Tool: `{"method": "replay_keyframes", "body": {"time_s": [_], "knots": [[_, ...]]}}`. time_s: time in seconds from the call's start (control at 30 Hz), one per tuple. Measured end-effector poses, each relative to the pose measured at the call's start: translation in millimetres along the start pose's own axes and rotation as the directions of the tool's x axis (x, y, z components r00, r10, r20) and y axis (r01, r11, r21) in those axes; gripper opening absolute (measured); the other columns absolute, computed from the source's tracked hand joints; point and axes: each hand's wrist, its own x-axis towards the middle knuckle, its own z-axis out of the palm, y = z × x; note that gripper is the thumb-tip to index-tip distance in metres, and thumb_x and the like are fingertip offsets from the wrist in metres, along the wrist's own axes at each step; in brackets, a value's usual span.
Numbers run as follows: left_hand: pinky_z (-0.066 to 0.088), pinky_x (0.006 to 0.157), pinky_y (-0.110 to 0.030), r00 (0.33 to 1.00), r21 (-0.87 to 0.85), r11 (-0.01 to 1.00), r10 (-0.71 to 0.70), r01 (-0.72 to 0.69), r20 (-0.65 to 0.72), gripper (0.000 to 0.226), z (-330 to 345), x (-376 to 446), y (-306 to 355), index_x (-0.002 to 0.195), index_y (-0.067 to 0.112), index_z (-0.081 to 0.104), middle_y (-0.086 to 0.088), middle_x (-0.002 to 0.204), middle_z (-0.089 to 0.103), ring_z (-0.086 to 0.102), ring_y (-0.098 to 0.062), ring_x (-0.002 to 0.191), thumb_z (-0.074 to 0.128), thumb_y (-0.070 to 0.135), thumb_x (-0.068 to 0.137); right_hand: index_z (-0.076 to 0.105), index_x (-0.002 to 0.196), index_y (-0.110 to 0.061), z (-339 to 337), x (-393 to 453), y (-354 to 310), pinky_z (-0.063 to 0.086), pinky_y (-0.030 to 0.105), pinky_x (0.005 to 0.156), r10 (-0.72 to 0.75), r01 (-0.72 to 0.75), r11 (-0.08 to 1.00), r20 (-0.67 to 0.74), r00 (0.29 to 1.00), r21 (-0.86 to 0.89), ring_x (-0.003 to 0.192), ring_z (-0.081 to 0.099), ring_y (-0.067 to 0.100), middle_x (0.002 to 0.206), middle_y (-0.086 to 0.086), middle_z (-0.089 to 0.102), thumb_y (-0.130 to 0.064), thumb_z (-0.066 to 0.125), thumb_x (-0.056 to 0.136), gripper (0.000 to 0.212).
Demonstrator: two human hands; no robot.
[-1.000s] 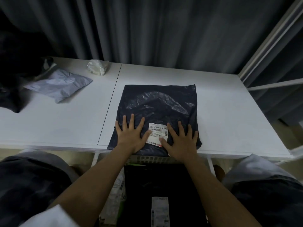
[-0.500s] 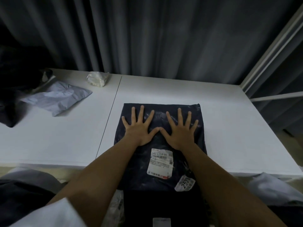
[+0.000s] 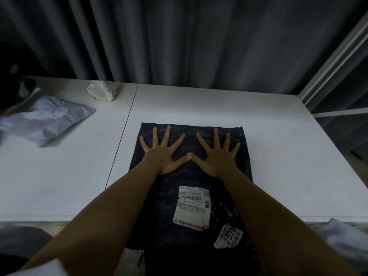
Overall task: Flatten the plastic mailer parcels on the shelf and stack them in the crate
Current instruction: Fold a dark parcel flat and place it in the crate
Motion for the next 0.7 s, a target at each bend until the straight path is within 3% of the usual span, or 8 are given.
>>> {"method": "replay_keyframes", "body": {"time_s": [0.3,0.47,0.57,0.7], "knots": [[-0.016,0.103,-0.071,1.0,-0.001,1.0,-0.016,0.016,0.022,0.084,-3,-2,0,0.14,0.056,-0.019,0.005,0.154,-0.031,-0.032,-0.035,0.139,0.011,0.09,0.069,-0.018,0.143,-0.054,-15,-4,-2,-0.016,0.069,0.106,-0.019,0.013,0.999,0.125,0.992,0.049,0.14,-0.027,0.041,0.156,0.003,-0.029,-0.087,0.02,0.076,0.084],[-0.014,0.103,-0.072,0.998,-0.028,0.998,-0.048,0.049,0.032,0.086,-8,-4,2,0.142,0.055,-0.018,0.003,0.155,-0.031,-0.032,-0.035,0.139,0.015,0.09,0.071,-0.022,0.143,-0.049,-25,-66,4,-0.02,0.061,0.109,-0.095,0.093,0.995,0.125,0.988,0.02,0.138,-0.035,0.033,0.156,0.001,-0.029,-0.076,0.02,0.087,0.075],[-0.013,0.104,-0.072,0.992,-0.067,0.991,-0.112,0.116,0.06,0.088,-10,-8,3,0.142,0.053,-0.019,0.001,0.153,-0.033,-0.033,-0.034,0.138,0.015,0.091,0.07,-0.022,0.142,-0.051,-18,-115,7,-0.023,0.058,0.109,-0.154,0.168,0.985,0.214,0.965,-0.049,0.136,-0.038,0.032,0.152,-0.005,-0.035,-0.081,0.013,0.081,0.077],[-0.013,0.103,-0.071,0.978,-0.104,0.975,-0.186,0.195,0.093,0.088,-8,-24,-6,0.142,0.053,-0.021,0.001,0.153,-0.035,-0.033,-0.034,0.139,0.014,0.091,0.07,-0.023,0.138,-0.056,0,-135,12,-0.018,0.057,0.111,-0.184,0.195,0.981,0.264,0.947,-0.017,0.14,-0.033,0.029,0.147,-0.013,-0.037,-0.085,-0.003,0.061,0.085]]}}
